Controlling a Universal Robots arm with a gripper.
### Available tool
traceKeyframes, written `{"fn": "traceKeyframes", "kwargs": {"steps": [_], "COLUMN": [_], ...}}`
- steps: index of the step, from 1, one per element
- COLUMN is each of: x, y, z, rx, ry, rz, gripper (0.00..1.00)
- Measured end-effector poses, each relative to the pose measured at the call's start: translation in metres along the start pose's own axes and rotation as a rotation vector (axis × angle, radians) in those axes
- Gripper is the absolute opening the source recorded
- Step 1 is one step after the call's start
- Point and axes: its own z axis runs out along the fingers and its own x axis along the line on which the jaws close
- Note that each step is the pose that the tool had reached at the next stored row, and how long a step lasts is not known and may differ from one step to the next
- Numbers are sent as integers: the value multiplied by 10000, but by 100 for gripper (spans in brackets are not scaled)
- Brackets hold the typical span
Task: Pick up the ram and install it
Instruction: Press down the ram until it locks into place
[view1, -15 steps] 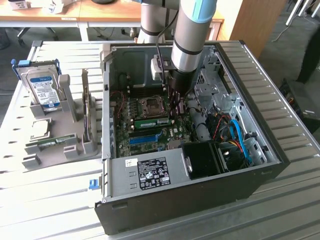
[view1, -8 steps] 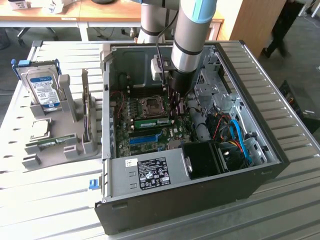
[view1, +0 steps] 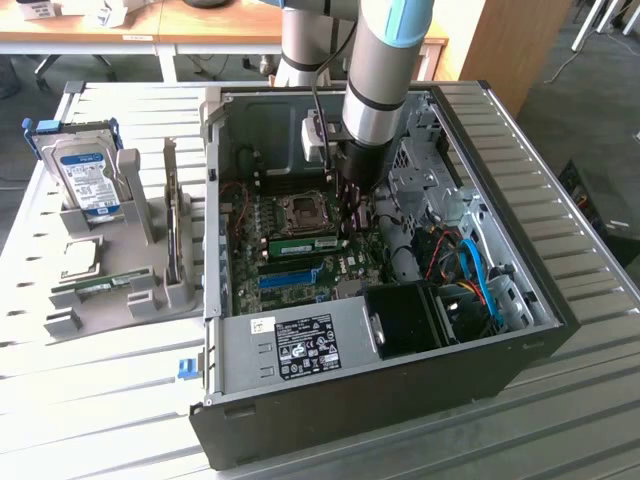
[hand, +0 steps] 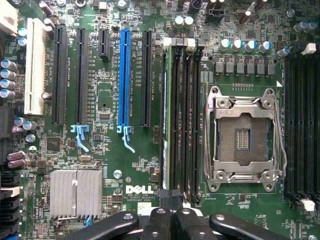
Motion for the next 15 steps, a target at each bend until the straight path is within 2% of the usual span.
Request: {"fn": "traceKeyframes", "kwargs": {"steps": [3, 11, 15], "x": [-2, -7, -8], "y": [0, 6, 6], "z": [-10, -179, -181], "rx": [-2, -7, -6], "ry": [1, 15, 13], "rz": [1, 0, 0], "gripper": [11, 11, 11]}}
